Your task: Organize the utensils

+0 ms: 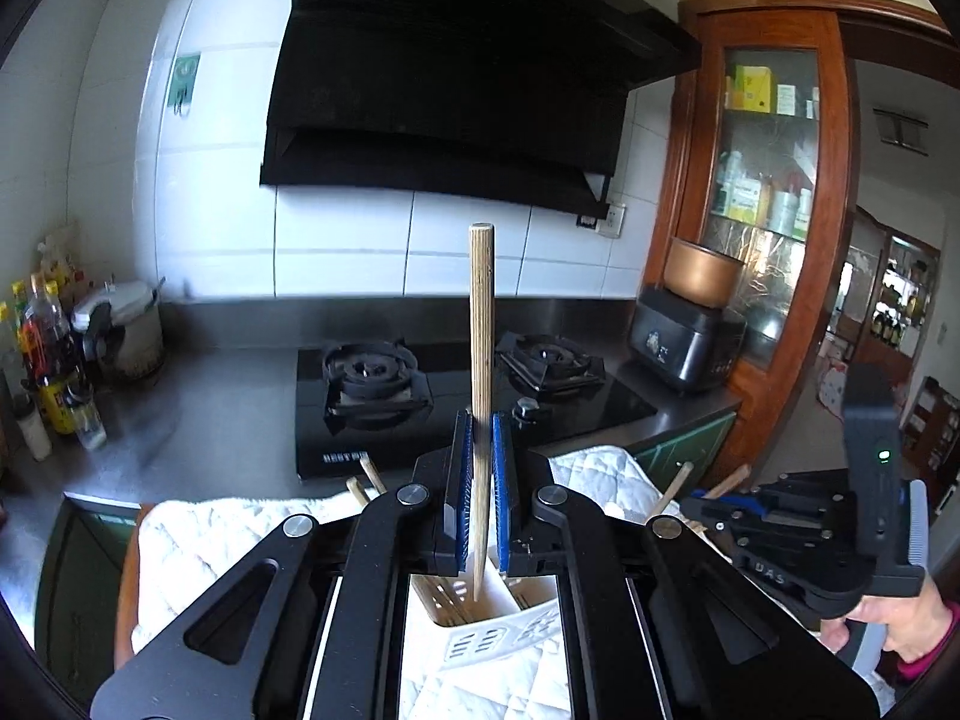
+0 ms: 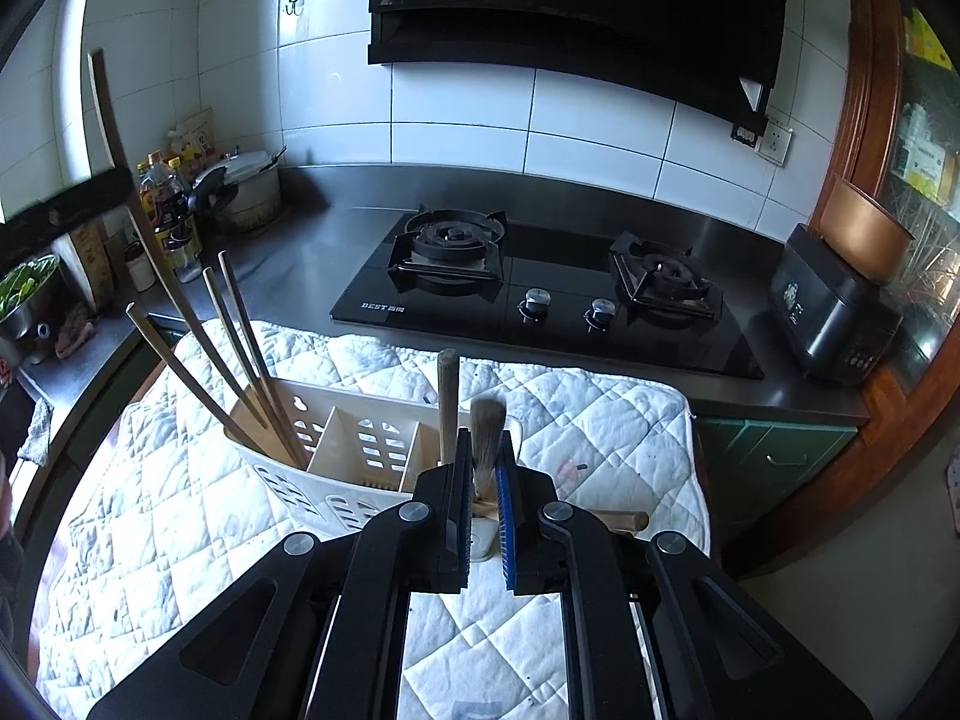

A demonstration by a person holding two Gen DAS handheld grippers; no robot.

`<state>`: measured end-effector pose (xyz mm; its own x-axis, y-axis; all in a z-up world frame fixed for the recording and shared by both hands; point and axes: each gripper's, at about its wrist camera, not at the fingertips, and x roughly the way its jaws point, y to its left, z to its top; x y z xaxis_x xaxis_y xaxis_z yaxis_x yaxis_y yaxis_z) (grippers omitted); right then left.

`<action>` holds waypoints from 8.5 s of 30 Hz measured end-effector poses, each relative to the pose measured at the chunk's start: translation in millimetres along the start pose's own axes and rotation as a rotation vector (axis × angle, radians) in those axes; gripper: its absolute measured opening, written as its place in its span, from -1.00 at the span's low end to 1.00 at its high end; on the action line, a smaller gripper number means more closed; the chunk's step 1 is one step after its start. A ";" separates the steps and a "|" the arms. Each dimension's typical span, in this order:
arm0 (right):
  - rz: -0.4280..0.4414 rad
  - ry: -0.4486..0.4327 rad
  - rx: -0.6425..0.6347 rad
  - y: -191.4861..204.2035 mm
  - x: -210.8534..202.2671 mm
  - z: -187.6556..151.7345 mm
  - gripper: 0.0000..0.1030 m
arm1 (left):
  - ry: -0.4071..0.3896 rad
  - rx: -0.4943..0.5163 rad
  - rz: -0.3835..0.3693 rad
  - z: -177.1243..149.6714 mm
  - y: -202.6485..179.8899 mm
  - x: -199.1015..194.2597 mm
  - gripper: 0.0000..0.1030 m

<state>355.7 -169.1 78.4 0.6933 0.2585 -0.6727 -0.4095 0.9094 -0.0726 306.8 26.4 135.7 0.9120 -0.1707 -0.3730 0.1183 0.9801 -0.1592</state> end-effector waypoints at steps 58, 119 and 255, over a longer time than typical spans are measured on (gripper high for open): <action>0.151 0.141 0.108 86.6 -14.3 -262.0 -0.63 | 0.223 -0.189 -0.062 -202.7 25.5 -96.9 -0.50; 0.090 -0.129 0.144 64.3 -106.2 -229.3 -0.87 | 0.445 -0.052 -0.004 -301.2 -67.1 -67.2 -0.90; -0.092 -0.188 0.139 79.9 -175.3 -239.3 0.85 | 0.091 0.010 0.074 -209.2 -5.1 -207.1 0.82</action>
<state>59.6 -219.7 14.3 0.8277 0.2164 -0.5178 -0.2625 0.9648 -0.0165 35.1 35.6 22.6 0.8788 -0.1056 -0.4653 0.0562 0.9913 -0.1188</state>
